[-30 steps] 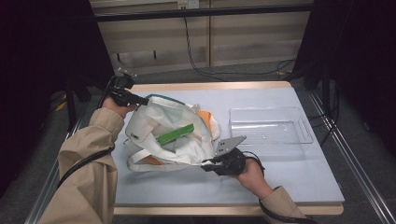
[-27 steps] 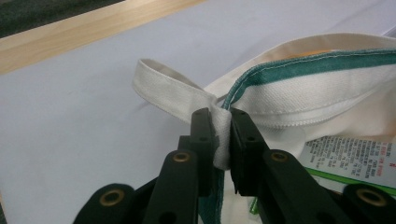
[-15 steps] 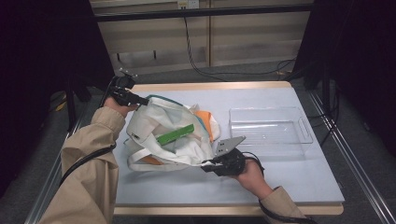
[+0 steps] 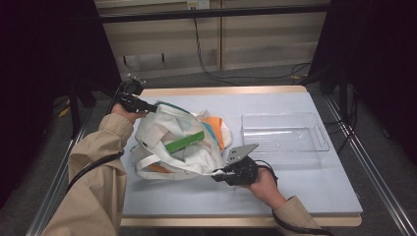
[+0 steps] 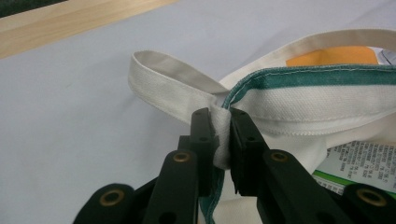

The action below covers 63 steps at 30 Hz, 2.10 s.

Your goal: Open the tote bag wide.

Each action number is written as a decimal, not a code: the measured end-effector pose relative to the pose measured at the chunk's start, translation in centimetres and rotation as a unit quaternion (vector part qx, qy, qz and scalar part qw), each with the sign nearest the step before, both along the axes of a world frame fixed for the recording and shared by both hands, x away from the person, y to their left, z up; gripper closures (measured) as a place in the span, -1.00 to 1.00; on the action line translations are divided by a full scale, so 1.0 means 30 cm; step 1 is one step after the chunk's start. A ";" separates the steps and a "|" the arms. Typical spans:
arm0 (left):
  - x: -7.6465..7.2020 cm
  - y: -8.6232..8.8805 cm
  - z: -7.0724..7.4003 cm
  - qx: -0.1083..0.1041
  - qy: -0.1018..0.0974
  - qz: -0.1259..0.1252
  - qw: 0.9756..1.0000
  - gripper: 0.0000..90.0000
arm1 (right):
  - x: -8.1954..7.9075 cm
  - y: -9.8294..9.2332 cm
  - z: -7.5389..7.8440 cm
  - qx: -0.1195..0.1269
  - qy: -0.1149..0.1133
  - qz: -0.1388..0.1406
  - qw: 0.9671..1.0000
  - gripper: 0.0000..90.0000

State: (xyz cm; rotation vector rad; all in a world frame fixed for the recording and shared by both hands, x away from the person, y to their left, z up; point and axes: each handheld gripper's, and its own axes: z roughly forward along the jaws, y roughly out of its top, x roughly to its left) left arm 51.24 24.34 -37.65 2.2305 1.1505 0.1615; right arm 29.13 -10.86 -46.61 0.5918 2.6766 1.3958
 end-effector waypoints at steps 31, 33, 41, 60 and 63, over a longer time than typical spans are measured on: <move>0.031 0.006 -0.077 0.013 0.013 0.008 1.000 0.81 | 0.003 0.004 -0.005 -0.001 0.007 -0.001 1.000 0.74; 0.034 0.003 -0.083 0.014 0.014 0.010 1.000 0.82 | 0.003 0.003 -0.004 0.000 0.009 -0.003 1.000 0.74; 0.040 -0.006 -0.103 0.025 0.015 0.010 1.000 0.82 | 0.001 0.007 -0.004 -0.004 0.008 -0.002 1.000 0.74; 0.041 -0.004 -0.142 0.032 0.018 0.016 0.999 0.82 | -0.001 0.015 -0.010 -0.010 0.008 -0.004 1.000 0.74; 0.040 -0.004 -0.145 0.034 0.019 0.017 0.999 0.82 | -0.001 0.015 -0.010 -0.011 0.008 -0.005 1.000 0.74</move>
